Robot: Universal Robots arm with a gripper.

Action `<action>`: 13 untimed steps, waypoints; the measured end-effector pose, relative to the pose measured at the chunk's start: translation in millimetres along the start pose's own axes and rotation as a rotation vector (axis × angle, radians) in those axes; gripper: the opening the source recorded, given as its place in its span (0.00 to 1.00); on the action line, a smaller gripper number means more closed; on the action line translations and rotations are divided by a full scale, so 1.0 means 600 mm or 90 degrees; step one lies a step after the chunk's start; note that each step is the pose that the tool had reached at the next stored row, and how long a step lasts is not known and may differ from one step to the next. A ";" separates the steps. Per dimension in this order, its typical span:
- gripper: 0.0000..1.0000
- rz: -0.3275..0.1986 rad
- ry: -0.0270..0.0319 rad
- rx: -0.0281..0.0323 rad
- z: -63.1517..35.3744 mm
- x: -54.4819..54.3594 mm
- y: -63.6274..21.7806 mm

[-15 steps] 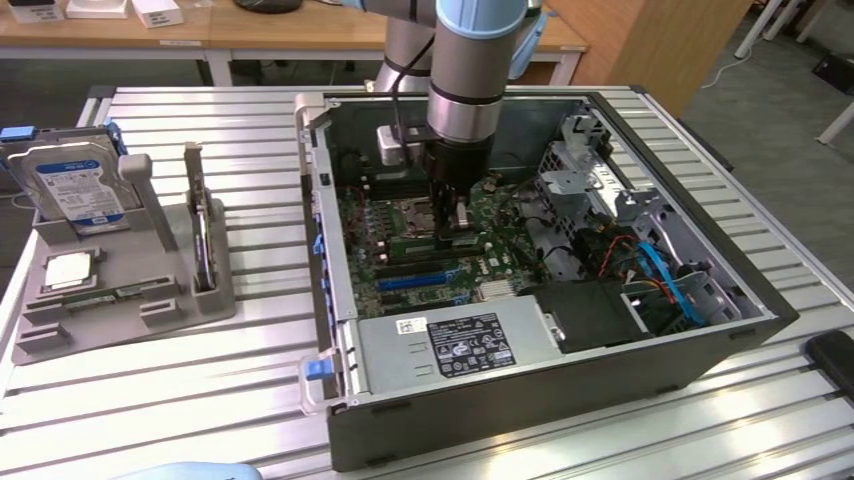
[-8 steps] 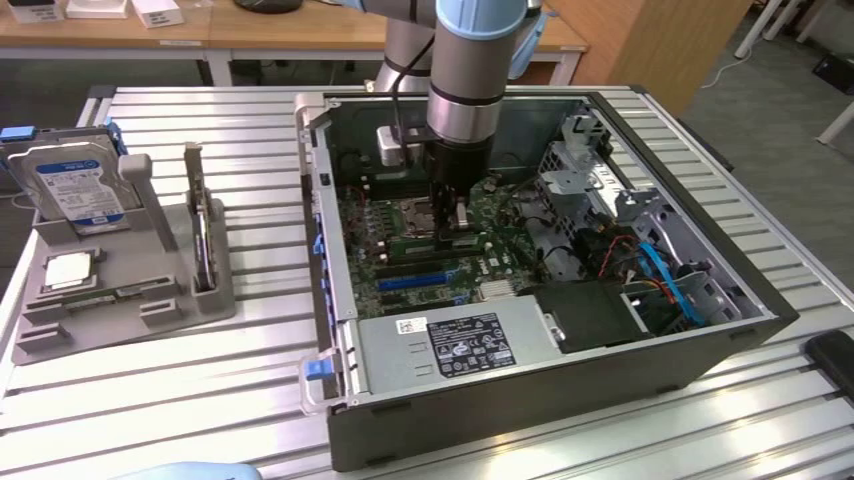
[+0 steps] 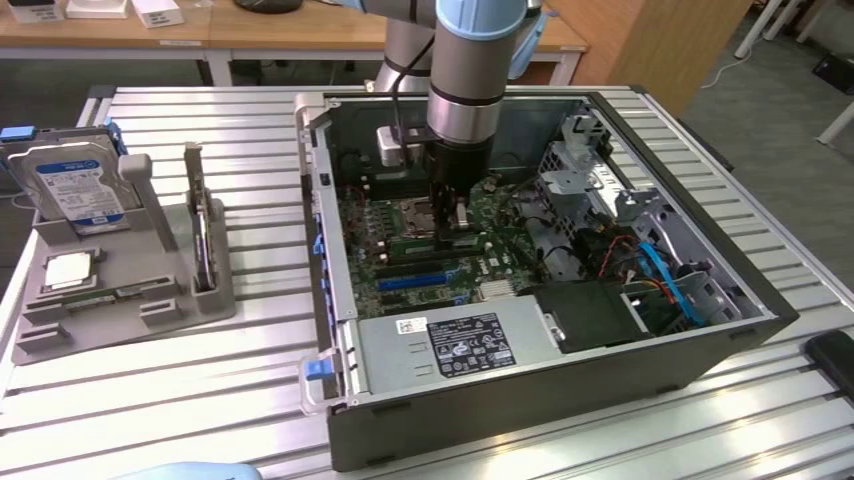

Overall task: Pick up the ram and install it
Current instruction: 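Insert the ram into the slot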

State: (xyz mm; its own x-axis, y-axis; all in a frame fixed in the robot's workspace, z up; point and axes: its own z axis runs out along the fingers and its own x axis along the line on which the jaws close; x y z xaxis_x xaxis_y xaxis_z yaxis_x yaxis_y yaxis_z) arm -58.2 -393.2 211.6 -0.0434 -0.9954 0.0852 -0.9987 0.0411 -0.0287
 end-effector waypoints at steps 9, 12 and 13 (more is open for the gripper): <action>0.33 0.000 0.0005 -0.0014 -0.001 0.000 0.001; 0.33 0.000 0.0005 -0.0015 -0.005 0.001 0.001; 0.33 0.000 0.0006 -0.0016 -0.007 0.001 0.001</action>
State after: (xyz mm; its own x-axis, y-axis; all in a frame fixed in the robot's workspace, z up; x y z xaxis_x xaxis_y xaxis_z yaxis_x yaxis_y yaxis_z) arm -58.7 -393.3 215.6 -0.0438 -0.9953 0.0861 -0.9988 0.0417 -0.0261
